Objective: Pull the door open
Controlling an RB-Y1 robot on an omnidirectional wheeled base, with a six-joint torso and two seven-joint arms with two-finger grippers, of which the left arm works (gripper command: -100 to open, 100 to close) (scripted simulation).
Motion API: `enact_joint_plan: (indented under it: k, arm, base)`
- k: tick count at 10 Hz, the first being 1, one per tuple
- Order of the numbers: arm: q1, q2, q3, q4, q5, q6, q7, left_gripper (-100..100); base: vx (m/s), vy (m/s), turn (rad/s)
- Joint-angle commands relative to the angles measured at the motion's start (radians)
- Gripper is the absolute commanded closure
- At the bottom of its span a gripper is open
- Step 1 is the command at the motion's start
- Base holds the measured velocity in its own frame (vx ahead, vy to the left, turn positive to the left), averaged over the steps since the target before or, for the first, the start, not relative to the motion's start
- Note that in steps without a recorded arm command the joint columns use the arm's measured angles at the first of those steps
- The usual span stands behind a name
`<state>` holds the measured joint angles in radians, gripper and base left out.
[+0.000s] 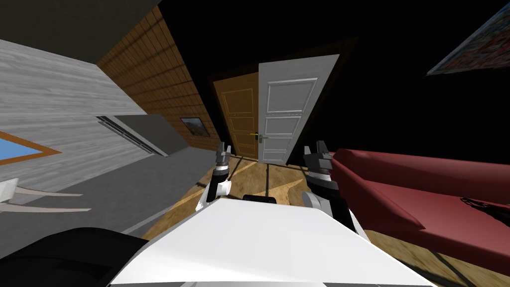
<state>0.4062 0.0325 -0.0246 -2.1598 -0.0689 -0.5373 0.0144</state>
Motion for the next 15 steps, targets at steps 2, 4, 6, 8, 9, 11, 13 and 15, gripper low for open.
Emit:
enact_joint_plan:
  k: [2, 4, 6, 8, 9, 11, 13, 15]
  arm:
    - [-0.021, 0.028, 0.01, 0.056, 0.015, 0.001, 0.018, -100]
    - [-0.038, 0.046, 0.012, 0.098, 0.023, 0.004, 0.028, -100]
    - [-0.057, 0.065, 0.015, 0.145, 0.033, 0.007, 0.039, -100]
    - [-0.075, 0.084, 0.017, 0.192, 0.042, 0.009, 0.051, -100]
    - [-0.086, 0.094, 0.019, 0.218, 0.047, 0.011, 0.057, -100]
    - [-0.107, 0.115, 0.021, 0.269, 0.058, 0.014, 0.069, -100]
    - [-0.128, 0.136, 0.024, 0.322, 0.068, 0.017, 0.082, -100]
    - [-0.15, 0.157, 0.026, 0.377, 0.079, 0.02, 0.095, -100]
  base:
    - [0.09, -0.012, -0.039]
    - [0.088, -0.001, -0.037]
    - [0.095, -0.002, -0.045]
    - [0.106, -0.005, -0.046]
    - [0.101, 0.005, -0.046]
    - [0.091, 0.001, -0.056]
    - [0.103, 0.001, -0.043]
    - [0.105, 0.0, -0.057]
